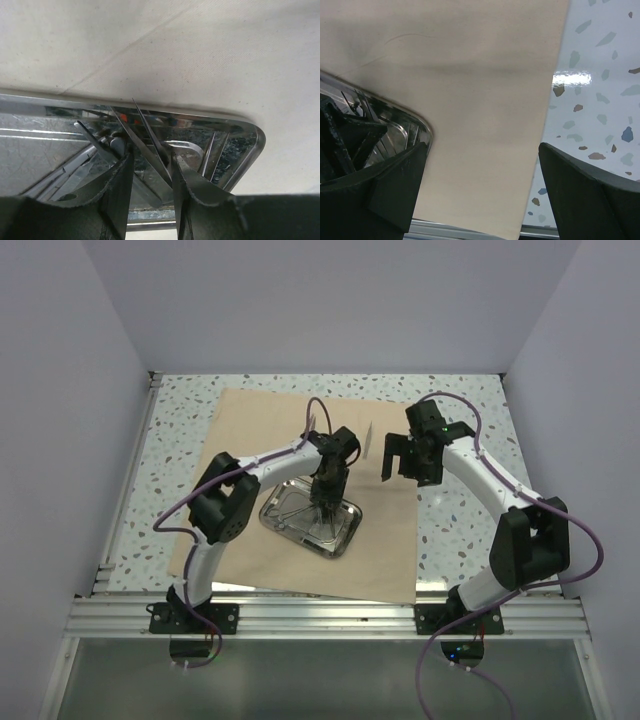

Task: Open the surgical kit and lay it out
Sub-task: Pick up the medical item from the container, then place the medical item in the surgical kit.

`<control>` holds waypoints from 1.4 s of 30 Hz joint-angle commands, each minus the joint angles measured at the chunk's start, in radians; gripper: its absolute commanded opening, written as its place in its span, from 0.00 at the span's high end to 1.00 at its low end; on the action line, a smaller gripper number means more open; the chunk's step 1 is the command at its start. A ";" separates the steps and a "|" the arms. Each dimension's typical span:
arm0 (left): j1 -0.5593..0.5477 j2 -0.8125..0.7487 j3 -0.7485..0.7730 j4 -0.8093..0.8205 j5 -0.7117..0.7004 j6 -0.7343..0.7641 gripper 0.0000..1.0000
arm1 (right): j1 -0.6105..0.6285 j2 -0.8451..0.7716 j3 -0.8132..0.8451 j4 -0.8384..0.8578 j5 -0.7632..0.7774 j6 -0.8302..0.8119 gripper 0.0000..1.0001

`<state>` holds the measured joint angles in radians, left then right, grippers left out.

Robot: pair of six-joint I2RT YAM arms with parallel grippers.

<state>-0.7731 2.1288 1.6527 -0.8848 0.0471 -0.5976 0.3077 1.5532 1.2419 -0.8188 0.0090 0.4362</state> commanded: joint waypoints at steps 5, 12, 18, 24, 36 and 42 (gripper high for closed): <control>-0.017 0.054 -0.013 0.030 -0.018 -0.041 0.67 | -0.001 -0.025 -0.012 -0.006 -0.006 -0.019 0.02; -0.017 0.048 0.005 0.020 -0.001 -0.028 1.00 | 0.001 -0.033 -0.007 -0.009 -0.006 -0.019 0.02; -0.017 -0.010 0.212 -0.154 -0.038 -0.002 1.00 | -0.002 -0.045 0.008 -0.020 0.011 -0.019 0.02; 0.004 0.051 0.481 -0.241 -0.044 0.044 1.00 | -0.001 -0.053 0.004 -0.023 0.022 -0.008 0.02; 0.120 0.283 0.562 0.268 -0.044 0.130 1.00 | -0.002 -0.080 0.044 -0.118 0.077 -0.001 0.02; 0.173 0.402 0.654 0.480 -0.001 0.124 1.00 | -0.002 -0.088 0.034 -0.157 0.091 0.019 0.02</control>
<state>-0.6209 2.5114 2.2280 -0.6132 0.0284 -0.4942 0.3069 1.4963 1.2472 -0.9337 0.0727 0.4416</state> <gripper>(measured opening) 0.012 0.979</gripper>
